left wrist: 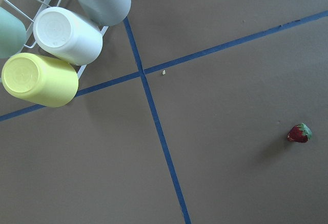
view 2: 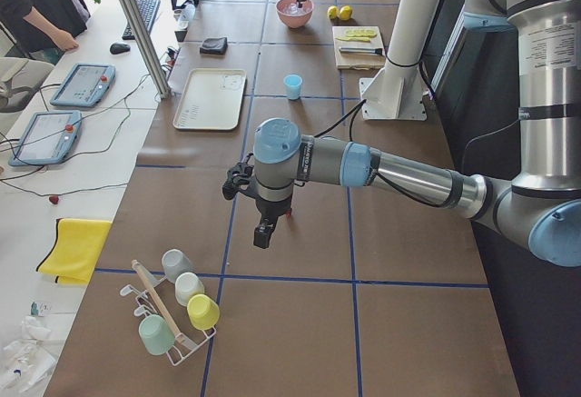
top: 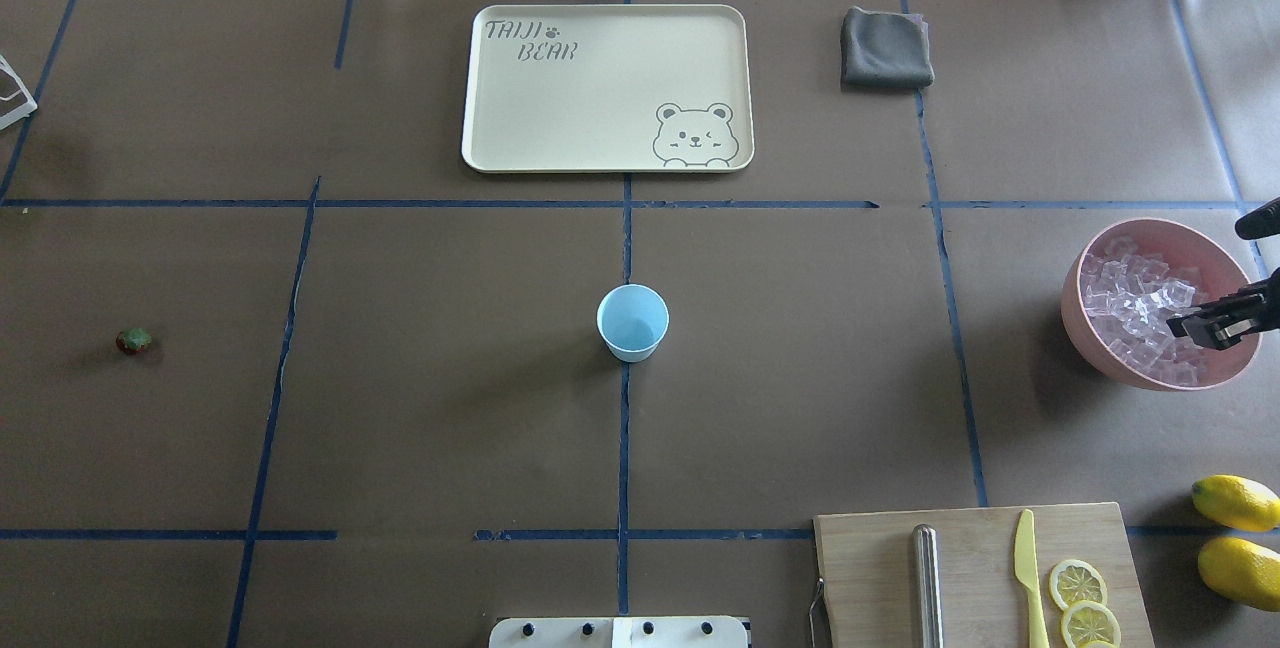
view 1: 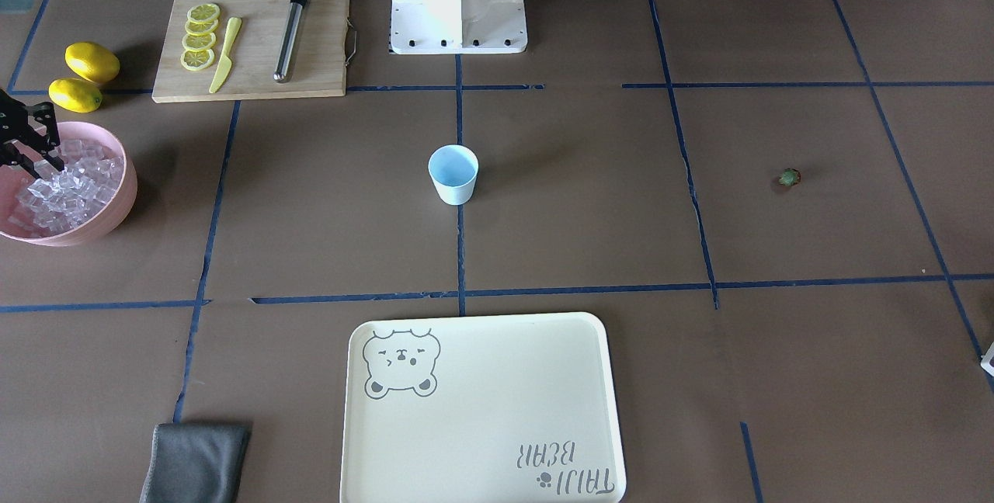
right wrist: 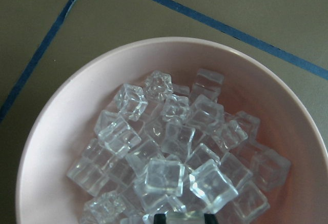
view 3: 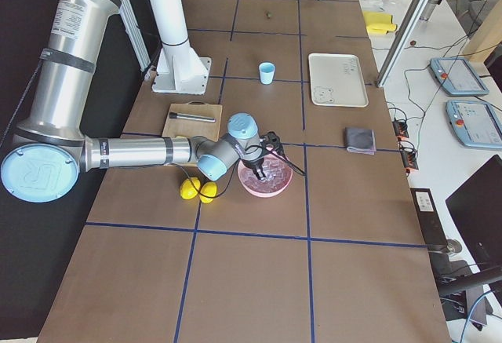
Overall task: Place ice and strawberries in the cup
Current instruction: 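Lower the right gripper into the pink bowl and grasp an ice cube, then carry the ice cube with the right gripper over the light-blue cup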
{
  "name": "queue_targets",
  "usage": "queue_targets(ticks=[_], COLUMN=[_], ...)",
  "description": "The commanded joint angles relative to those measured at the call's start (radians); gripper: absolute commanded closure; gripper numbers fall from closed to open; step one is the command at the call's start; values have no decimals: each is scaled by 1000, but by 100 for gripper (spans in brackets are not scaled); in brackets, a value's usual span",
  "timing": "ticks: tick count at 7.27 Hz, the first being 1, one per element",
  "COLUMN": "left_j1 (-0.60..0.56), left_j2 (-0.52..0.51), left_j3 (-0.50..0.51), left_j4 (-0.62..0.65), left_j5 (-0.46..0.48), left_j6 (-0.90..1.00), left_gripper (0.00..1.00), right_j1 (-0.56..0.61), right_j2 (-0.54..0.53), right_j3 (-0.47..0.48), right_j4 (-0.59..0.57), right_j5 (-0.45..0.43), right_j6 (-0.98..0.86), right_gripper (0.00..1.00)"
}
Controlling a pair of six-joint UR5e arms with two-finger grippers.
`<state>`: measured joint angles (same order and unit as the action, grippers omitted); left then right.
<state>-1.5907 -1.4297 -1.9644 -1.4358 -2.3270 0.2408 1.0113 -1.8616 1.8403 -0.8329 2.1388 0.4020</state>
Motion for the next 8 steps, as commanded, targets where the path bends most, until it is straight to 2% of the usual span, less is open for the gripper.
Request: queue_targets(ticks=[1,3,4,6,8], left_j1=[0,0,0,0,2], left_j2=[0,0,0,0,0], left_j3=[1,1,1,-2,-2], left_j4=[0,0,-2,-2,-2], left_j5=[0,-37,-58,-60,-60], left_j6=[0,0,-2,0,0], left_gripper=[0,0,0,0,0], right_j1=[97,159,161,156,65], right_j2=[-13,-4,52,213,428], right_j3=[80,225,261,270,299], right_j4=[-56,-269,-367,-545,-737], right_j5=[42,55,55,59,58], right_j6=[0,-2,-2,23,220], right_gripper=[98,99,100,100,100])
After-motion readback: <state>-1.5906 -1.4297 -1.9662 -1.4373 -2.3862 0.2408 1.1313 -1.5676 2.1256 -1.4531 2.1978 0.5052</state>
